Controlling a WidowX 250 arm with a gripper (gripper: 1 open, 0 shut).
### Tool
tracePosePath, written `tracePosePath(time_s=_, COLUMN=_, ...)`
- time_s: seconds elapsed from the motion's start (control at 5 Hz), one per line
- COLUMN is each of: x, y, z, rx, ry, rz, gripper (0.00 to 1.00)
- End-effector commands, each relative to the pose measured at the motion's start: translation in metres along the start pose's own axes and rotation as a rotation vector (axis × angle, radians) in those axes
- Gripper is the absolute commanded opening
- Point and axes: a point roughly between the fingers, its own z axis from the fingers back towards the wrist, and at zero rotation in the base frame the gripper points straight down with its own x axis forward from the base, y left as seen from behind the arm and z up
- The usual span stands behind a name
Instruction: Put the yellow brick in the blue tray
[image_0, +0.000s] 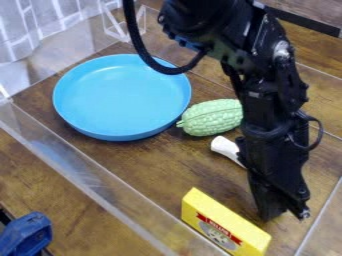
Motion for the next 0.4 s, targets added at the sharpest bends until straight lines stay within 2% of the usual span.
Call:
tracePosePath(time_s=0.0, x=-0.0342, y=-0.0114, z=-0.0113, rx=-0.01, ry=0.134, rz=0.022, gripper=0.0)
tracePosePath(time_s=0.2, x=-0.0294, y=-0.0149, z=-0.0031, rx=0.0, ry=0.129, rz=0.045, gripper=0.0)
